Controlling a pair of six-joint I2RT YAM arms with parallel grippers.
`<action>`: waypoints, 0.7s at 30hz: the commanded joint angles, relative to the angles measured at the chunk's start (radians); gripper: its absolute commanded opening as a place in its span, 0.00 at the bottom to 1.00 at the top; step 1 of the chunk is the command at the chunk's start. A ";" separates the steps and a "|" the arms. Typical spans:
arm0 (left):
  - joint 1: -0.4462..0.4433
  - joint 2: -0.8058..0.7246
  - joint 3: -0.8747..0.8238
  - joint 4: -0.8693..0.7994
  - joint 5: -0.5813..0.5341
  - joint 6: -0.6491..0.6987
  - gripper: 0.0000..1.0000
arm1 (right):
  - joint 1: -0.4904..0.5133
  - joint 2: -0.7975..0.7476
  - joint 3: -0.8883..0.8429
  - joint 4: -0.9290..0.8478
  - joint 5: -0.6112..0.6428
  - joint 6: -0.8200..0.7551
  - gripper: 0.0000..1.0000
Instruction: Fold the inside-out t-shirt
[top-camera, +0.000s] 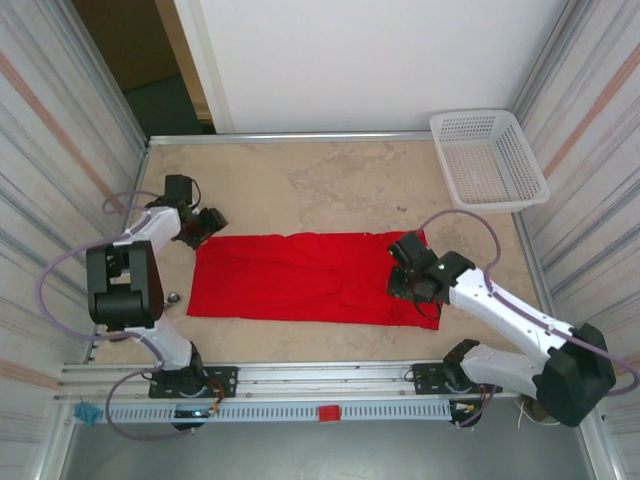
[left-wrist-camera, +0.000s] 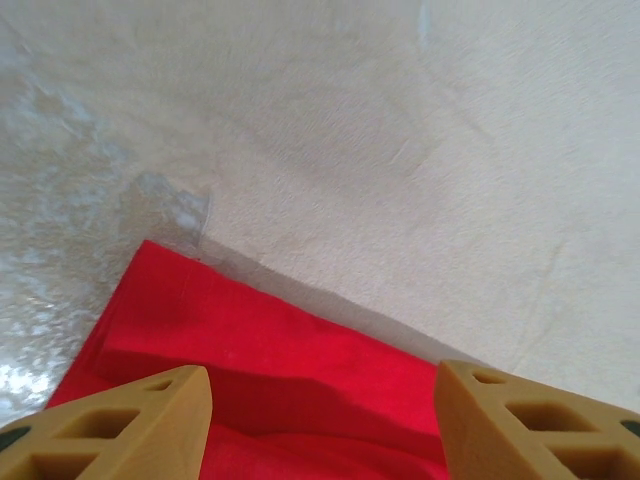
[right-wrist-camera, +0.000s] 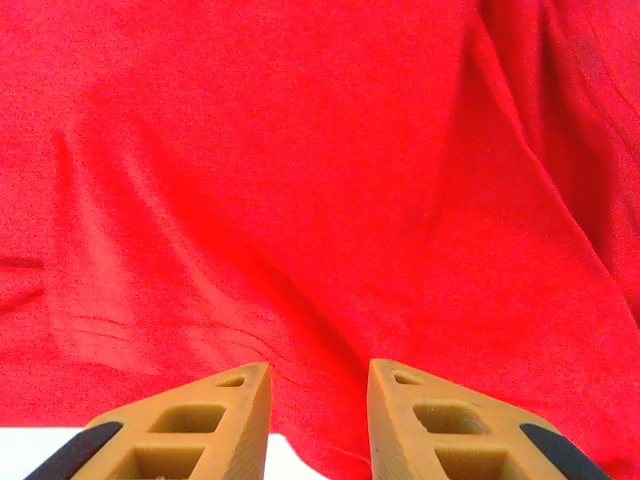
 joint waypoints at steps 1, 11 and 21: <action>0.011 -0.107 0.012 -0.020 -0.059 0.027 0.61 | -0.012 0.063 0.059 0.079 -0.024 -0.068 0.30; 0.011 0.030 0.036 0.038 0.164 0.059 0.60 | -0.018 0.411 0.231 0.304 -0.182 -0.138 0.35; -0.048 -0.014 -0.070 -0.042 0.101 0.035 0.59 | -0.024 0.540 0.271 0.324 -0.208 -0.132 0.34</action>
